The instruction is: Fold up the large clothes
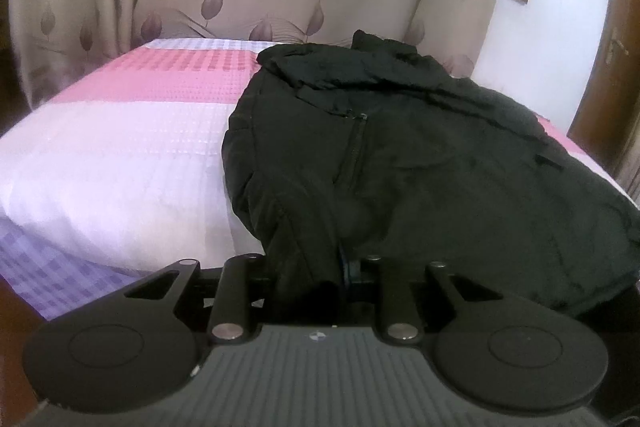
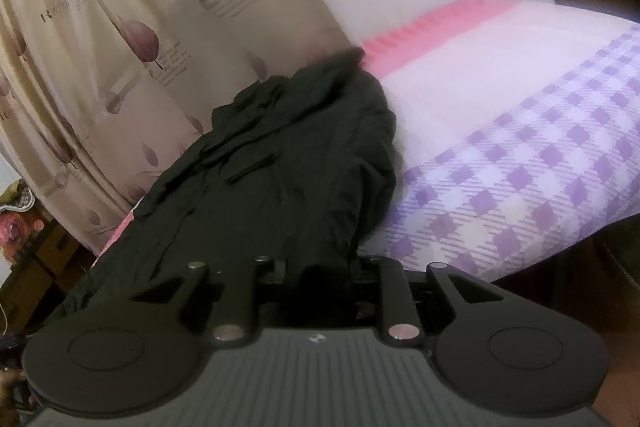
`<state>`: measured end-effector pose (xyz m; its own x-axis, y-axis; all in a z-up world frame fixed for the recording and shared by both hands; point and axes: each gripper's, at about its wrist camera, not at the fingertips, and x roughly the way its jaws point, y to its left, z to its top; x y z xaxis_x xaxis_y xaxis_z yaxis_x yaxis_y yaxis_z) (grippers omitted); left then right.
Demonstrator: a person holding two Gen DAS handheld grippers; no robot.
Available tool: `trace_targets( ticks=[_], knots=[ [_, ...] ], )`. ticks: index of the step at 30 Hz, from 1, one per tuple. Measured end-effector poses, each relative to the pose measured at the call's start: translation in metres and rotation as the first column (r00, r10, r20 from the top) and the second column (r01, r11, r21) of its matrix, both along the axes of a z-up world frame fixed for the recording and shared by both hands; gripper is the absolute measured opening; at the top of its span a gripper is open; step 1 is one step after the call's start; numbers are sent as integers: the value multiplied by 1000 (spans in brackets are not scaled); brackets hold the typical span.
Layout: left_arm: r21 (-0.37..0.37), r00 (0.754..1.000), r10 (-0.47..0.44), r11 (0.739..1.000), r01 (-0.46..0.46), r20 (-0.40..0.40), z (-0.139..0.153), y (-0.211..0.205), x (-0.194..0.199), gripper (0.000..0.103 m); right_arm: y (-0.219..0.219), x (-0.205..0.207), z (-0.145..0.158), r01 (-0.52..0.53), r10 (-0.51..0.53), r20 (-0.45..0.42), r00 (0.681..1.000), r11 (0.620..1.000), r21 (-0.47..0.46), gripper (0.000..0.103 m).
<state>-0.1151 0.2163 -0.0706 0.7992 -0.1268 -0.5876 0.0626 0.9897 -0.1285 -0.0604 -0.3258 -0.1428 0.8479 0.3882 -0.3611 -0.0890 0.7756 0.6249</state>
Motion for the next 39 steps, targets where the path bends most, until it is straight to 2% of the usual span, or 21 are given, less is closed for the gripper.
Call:
trace_targets(
  ticks=[4,12,16,22,24,25,27,29,31,39],
  knots=[
    [13,1000,-1,1000,1,-3,0,-1,0,25,0,-1,-3,9,-9,5,1000,1000,13,22],
    [32,1000,-4,999,4,-6,-1,-5,2,25,10,0,2,12,-11,5,1000,996,-88,22],
    [38,1000,-3,999,3,-5,0,-6,1,25,9,1,4,6,-6,-1,1000,996,-94,21],
    [50,1000,-6,999,6,3,1,-6,1,25,3,-2,3,24,-24,19,1000,999,-26,17],
    [48,1000,-5,999,4,21,3,-6,-1,22,-1,-2,2,28,-28,19,999,1000,11,16],
    [30,999,-7,1000,6,33,5,-3,-3,21,-3,-2,2,31,-32,20,999,999,36,16],
    [-52,999,1,999,2,42,8,7,-4,18,-8,-3,3,31,-33,25,999,996,87,16],
    [-200,999,22,980,-14,38,8,26,-3,17,-12,-3,5,30,-34,31,999,990,135,15],
    [-288,999,23,958,-12,32,7,38,-2,17,-15,-3,7,23,-30,35,999,984,177,15],
    [-373,1000,15,928,-12,6,-2,50,-3,17,-18,-8,1,13,-17,17,1000,976,218,14]
  ],
)
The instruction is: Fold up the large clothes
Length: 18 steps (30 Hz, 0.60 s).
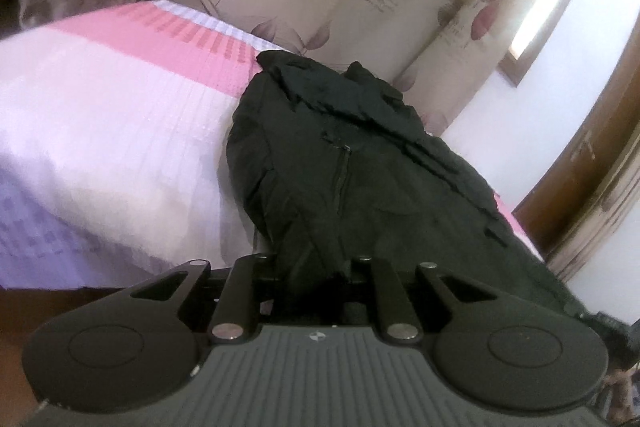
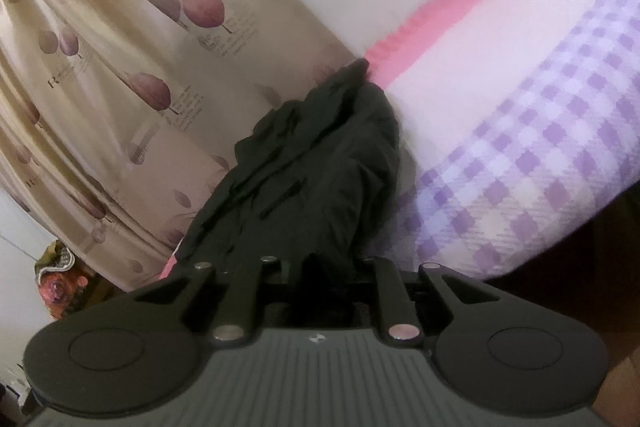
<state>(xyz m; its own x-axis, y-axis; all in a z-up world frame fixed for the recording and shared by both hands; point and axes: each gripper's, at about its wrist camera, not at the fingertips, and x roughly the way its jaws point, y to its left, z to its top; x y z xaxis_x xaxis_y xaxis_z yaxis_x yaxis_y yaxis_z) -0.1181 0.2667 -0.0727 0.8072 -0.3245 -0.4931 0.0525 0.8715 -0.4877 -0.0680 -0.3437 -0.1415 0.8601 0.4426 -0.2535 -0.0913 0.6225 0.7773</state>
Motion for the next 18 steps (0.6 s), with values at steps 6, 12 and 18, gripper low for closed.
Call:
trace_targets(
  ticks=[6,12,18],
  knots=[
    [-23,1000,-1,1000,1,10,3,7,-5,16,1,-7,3,-23,22,7,1000,1000,17,14],
    [-58,1000,-13,998,14,24,12,15,-20,16,1,-22,13,-56,56,22,998,998,28,14],
    [-97,996,-17,995,26,88,31,20,-39,16,-3,-39,30,-85,80,60,995,993,83,14]
  ],
)
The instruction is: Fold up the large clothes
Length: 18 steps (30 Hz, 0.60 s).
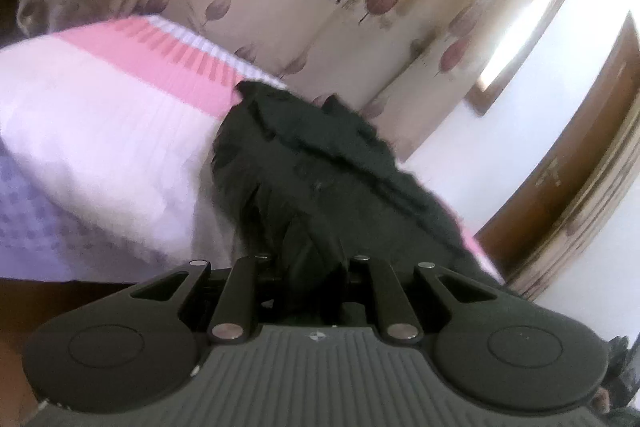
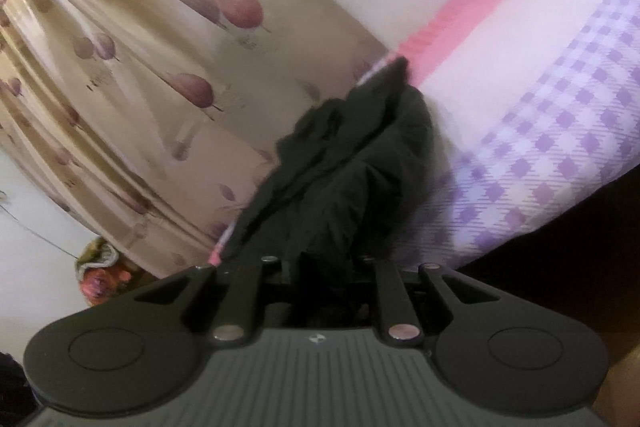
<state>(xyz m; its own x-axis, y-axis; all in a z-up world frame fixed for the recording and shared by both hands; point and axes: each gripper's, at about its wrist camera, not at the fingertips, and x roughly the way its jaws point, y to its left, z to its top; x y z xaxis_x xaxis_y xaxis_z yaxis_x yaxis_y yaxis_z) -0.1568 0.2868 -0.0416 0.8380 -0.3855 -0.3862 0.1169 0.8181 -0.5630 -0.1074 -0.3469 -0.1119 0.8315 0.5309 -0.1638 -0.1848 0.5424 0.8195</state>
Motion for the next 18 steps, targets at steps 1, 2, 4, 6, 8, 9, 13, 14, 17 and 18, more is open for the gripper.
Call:
trace_targets(
  ticks=[1,2,4,6,8,9,13,14,17,18],
  knots=[
    [1,1000,3,1000,-3,11,5,0,-2,16,0,-2,4,-4,4,9,1000,1000,10,14],
    [0,1000,5,1000,-5,21,8,-1,-4,16,0,-4,7,-10,10,18,1000,1000,16,14],
    [-14,999,10,1000,-10,44,16,-2,-7,16,1,-6,15,-18,17,39,999,1000,17,15],
    [-36,998,19,999,-17,65,24,-3,-5,16,0,-6,21,-23,21,56,998,999,26,15],
    [-62,997,23,998,-18,79,32,-4,-1,16,-3,-1,28,-22,19,76,997,999,39,15],
    [-66,996,23,998,-17,86,37,-5,2,16,-4,3,31,-21,17,83,996,999,42,15],
    [-70,993,24,997,-15,119,54,-9,16,16,-9,21,51,-19,15,118,993,999,34,15],
    [-78,992,30,997,-21,124,58,-9,21,16,-11,27,56,-19,15,125,992,999,33,15],
    [-103,989,49,994,-35,138,67,-8,36,16,-16,45,69,-17,12,140,990,999,34,15],
    [-103,988,54,994,-39,143,70,-8,39,16,-17,52,73,-16,12,144,989,999,31,15]
  ],
)
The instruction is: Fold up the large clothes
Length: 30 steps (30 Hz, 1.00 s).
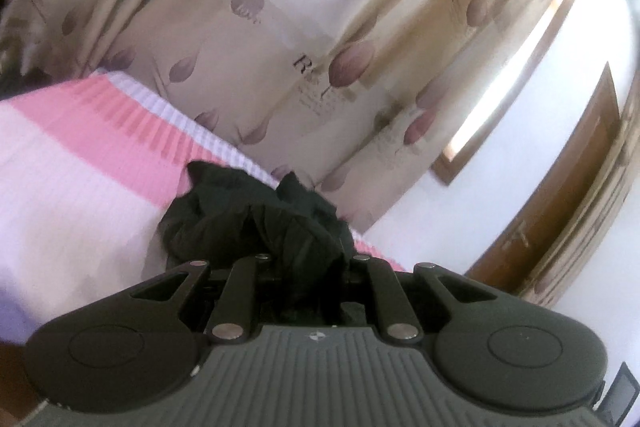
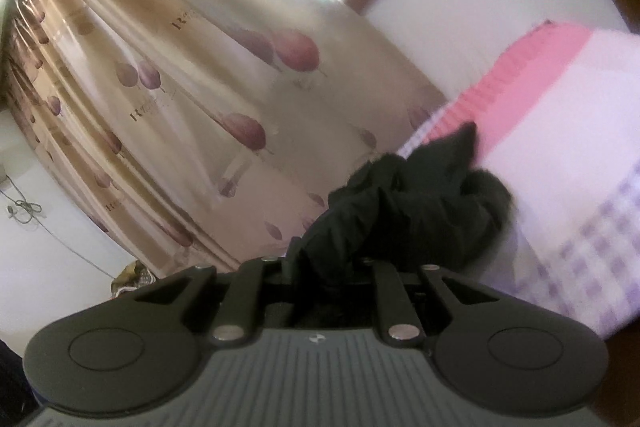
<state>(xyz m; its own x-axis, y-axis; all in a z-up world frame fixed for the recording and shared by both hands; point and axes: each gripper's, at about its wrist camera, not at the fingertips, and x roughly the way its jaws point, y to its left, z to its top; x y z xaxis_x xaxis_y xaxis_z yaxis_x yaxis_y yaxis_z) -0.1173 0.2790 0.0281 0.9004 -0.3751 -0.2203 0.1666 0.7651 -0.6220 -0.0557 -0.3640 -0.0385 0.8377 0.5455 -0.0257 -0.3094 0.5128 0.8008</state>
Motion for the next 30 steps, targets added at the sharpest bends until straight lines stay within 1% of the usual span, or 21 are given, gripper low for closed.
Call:
trace_targets(
  ticks=[5,8,14,18,22,30],
  knots=[
    [-4,1000,23,1000,-23,20,15,-3,28,16,-6,34,18,5,-4,13,1000,1000,-23,15],
    [5,999,34,999,-34,32,22,-5,43,16,-9,53,24,7,-6,14,1000,1000,-29,15],
    [-6,998,59,998,-58,28,29,-4,73,16,-9,89,36,9,-9,6,1000,999,-44,15],
    [2,997,75,997,-75,26,32,-5,95,16,-8,115,44,9,-9,-5,1000,998,-59,15],
    [-2,995,96,995,-96,14,30,-5,120,17,-8,145,47,9,-10,-24,1000,998,-64,15],
    [34,992,123,992,-123,3,29,-11,162,19,-5,194,43,26,-31,-66,997,996,-82,15]
  ],
)
